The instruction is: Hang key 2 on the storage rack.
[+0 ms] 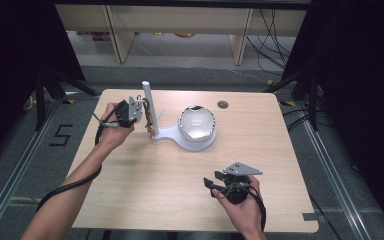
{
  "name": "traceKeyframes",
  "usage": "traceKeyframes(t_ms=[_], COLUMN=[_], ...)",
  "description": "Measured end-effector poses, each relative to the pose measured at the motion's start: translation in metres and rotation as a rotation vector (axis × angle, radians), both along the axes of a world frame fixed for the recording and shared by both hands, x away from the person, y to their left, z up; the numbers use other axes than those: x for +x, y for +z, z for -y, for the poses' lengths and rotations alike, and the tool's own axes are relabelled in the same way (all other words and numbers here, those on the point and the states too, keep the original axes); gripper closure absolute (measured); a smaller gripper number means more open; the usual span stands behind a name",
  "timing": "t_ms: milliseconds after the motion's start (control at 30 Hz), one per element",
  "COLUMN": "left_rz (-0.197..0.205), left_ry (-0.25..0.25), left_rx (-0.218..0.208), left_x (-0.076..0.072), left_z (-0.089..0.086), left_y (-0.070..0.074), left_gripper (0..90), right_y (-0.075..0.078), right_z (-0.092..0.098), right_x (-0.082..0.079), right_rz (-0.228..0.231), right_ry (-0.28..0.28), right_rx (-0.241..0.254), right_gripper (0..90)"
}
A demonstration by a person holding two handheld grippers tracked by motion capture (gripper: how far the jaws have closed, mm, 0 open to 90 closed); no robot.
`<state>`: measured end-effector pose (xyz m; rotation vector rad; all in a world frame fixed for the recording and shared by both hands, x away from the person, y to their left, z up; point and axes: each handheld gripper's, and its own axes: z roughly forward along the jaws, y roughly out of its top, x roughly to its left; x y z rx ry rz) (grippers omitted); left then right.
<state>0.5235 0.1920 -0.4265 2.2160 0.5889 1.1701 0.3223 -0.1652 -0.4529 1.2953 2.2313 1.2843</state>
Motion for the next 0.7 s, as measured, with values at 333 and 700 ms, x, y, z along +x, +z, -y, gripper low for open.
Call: traceKeyframes(t_ms=[333,700], left_rz=[0.012,0.015], left_ry=[-0.012,-0.042], left_rx=[0.028,0.060], left_x=[0.0008,-0.0002], left_z=[0.0049,0.0080], left_y=[-0.0004,-0.0046], left_gripper=[81.5,81.3], right_y=[0.0001,-0.0003], right_z=[0.0009,0.0005], right_x=[0.0000,0.0001], right_rz=[-0.002,-0.005], right_ry=[0.003,0.005], right_rx=[-0.003,0.006], right_gripper=[51.1,51.1])
